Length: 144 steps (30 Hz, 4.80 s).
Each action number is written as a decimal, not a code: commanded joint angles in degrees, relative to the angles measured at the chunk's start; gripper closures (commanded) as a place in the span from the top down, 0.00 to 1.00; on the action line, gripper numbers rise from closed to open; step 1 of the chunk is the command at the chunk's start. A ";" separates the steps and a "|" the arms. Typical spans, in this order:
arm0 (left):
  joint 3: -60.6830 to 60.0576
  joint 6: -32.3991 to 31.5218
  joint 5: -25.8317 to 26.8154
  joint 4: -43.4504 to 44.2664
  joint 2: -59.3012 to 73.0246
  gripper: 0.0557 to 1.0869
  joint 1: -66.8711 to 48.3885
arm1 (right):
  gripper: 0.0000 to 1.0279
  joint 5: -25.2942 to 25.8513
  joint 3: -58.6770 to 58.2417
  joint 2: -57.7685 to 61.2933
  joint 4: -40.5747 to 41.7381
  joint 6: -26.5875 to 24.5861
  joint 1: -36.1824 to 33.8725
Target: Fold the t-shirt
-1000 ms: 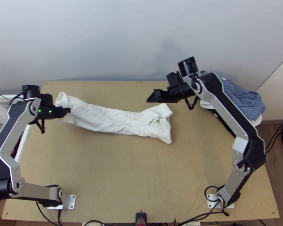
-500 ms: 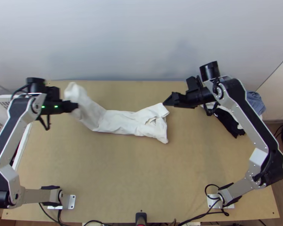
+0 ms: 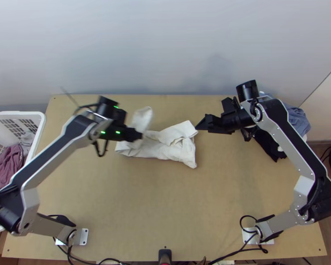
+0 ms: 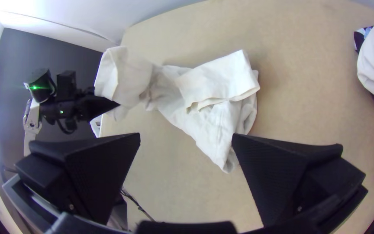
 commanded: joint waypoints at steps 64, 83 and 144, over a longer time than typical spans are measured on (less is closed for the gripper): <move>0.13 -7.07 -2.80 -4.72 -11.46 0.96 7.43 | 0.96 18.45 -19.16 5.49 13.20 -7.95 17.72; -7.60 -7.68 -3.24 -4.28 -17.35 0.96 8.75 | 0.96 43.59 -27.60 -6.55 36.06 -41.61 35.47; -12.70 -8.39 -3.24 -1.64 -21.22 0.96 11.39 | 0.03 53.78 -18.37 4.88 55.04 -47.58 28.27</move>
